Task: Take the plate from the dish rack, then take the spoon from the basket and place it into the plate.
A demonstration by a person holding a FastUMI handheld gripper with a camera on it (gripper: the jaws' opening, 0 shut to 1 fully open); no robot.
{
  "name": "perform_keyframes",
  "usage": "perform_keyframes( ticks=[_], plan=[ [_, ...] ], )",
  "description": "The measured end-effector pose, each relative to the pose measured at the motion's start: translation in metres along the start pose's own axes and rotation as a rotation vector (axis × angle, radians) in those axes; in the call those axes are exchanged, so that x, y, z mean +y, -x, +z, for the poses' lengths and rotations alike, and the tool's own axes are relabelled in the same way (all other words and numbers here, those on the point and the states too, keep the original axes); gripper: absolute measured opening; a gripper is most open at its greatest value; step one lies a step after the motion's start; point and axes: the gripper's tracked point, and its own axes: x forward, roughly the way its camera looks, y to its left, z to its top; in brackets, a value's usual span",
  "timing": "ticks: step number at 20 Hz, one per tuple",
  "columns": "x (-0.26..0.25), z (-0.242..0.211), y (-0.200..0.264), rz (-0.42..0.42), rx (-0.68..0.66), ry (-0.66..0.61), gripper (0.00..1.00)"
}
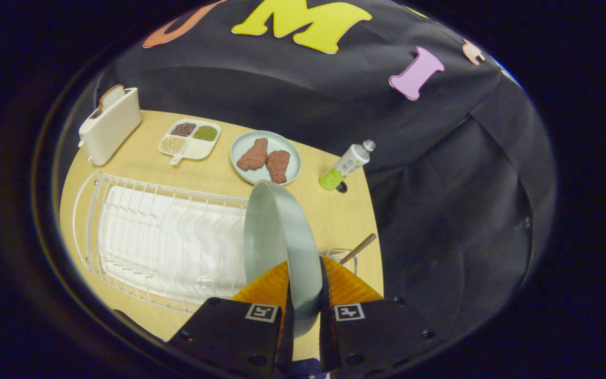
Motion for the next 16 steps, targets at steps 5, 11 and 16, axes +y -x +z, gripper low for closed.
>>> perform_keyframes(
  ticks=[5, 11, 16],
  plan=[
    [0.005, -0.03, 0.05, 0.079, -0.078, 0.018, 0.25],
    [0.05, -0.122, 0.069, 0.3, -0.106, -0.039, 0.25],
    [0.103, -0.192, 0.055, 0.515, -0.061, -0.083, 0.25]
  ],
)
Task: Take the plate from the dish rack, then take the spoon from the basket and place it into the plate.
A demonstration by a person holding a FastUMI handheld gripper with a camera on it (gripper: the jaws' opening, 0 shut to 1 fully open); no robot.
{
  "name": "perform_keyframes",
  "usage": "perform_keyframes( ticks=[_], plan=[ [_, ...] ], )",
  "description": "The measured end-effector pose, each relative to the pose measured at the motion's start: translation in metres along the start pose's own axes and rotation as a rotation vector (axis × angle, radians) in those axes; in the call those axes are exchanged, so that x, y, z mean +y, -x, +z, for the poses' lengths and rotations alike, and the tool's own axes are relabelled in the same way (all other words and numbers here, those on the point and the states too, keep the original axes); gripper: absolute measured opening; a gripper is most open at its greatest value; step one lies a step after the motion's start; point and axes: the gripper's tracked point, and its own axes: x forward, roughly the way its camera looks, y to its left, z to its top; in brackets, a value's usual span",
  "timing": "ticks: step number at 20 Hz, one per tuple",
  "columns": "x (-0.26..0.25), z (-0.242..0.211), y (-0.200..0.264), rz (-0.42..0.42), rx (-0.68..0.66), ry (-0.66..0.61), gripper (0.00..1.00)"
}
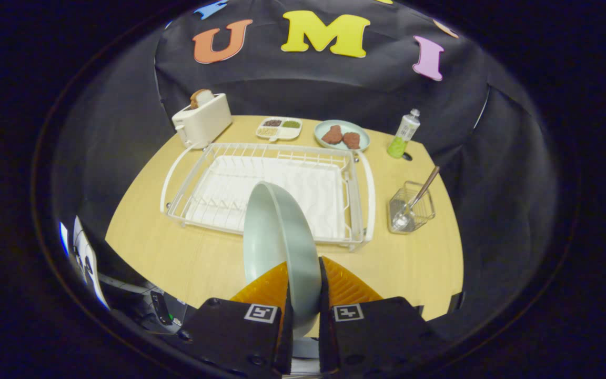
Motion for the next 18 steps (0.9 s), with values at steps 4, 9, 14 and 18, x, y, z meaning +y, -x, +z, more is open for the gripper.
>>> perform_keyframes(
  ticks=[4, 9, 14, 18],
  plan=[
    [-0.005, -0.033, -0.023, 0.073, -0.01, -0.108, 0.25],
    [-0.013, -0.061, -0.048, 0.172, -0.001, -0.209, 0.26],
    [-0.034, -0.077, -0.066, 0.209, 0.026, -0.297, 0.3],
    [-0.044, -0.085, -0.074, 0.203, 0.02, -0.322, 0.41]
  ],
)
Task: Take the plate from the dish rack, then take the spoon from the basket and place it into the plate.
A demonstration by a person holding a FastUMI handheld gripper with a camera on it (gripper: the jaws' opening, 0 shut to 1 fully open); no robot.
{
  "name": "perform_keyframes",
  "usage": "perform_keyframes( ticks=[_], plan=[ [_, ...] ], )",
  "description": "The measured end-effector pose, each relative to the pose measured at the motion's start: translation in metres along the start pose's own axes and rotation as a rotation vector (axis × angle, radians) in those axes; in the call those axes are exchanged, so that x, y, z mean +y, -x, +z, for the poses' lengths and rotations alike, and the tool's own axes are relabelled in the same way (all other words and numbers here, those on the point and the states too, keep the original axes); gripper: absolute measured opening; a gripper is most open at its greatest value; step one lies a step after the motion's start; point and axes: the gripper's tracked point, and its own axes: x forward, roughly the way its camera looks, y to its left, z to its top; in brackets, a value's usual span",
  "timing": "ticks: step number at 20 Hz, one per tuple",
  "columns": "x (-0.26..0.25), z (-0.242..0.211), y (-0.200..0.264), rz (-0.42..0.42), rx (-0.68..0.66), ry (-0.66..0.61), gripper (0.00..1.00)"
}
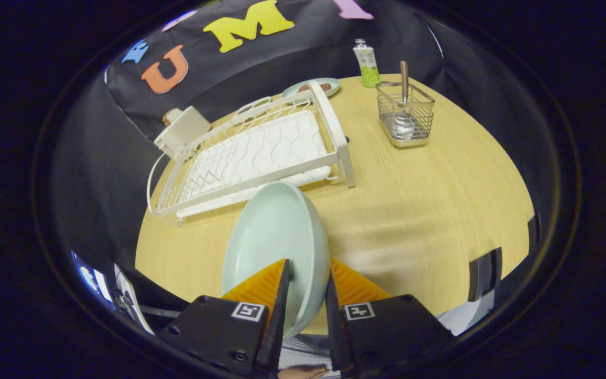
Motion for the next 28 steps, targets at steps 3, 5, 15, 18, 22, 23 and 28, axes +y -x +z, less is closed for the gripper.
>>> perform_keyframes(
  ticks=[3, 5, 15, 18, 22, 23, 28],
  plan=[
    [-0.004, -0.002, 0.0, -0.023, -0.018, 0.023, 0.44],
    [-0.011, -0.002, 0.0, -0.059, -0.033, 0.035, 0.47],
    [-0.038, 0.038, 0.023, -0.114, -0.243, 0.083, 0.85],
    [-0.046, 0.054, 0.033, -0.111, -0.292, 0.055, 0.91],
    [-0.071, 0.089, 0.046, -0.159, -0.406, 0.087, 0.94],
    [-0.075, 0.099, 0.048, -0.158, -0.437, 0.088, 0.94],
    [-0.109, 0.159, 0.06, -0.207, -0.614, 0.126, 0.96]
  ],
)
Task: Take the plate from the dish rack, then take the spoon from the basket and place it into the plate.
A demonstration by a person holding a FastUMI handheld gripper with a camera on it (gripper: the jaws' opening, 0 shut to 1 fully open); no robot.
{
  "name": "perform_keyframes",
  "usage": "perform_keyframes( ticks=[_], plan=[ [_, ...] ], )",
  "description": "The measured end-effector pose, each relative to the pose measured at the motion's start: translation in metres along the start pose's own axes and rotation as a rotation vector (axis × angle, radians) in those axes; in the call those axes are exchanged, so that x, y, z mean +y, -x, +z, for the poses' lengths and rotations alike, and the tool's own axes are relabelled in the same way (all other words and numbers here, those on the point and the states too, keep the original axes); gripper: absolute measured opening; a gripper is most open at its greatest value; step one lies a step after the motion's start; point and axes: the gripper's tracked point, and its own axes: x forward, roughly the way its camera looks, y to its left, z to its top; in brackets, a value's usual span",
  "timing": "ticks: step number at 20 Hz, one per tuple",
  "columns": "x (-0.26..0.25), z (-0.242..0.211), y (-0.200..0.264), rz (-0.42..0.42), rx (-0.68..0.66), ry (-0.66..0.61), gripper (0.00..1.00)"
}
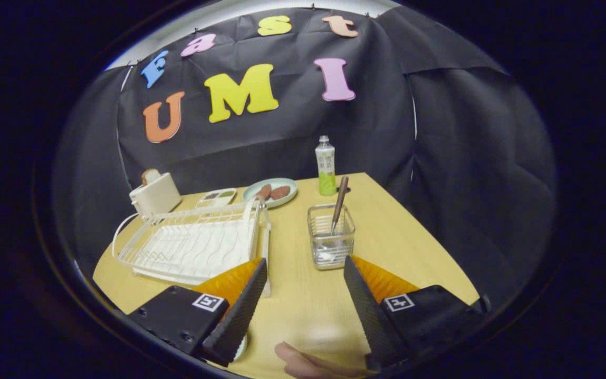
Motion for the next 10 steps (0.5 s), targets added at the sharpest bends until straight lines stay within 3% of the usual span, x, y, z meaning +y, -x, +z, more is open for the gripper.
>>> perform_keyframes(
  ticks=[2, 7, 10],
  plan=[
    [-0.014, 0.019, -0.016, -0.027, -0.055, 0.031, 0.98],
    [-0.026, 0.052, -0.066, 0.06, -0.126, 0.042, 0.99],
    [-0.041, 0.055, -0.105, 0.056, -0.094, 0.067, 0.99]
  ],
)
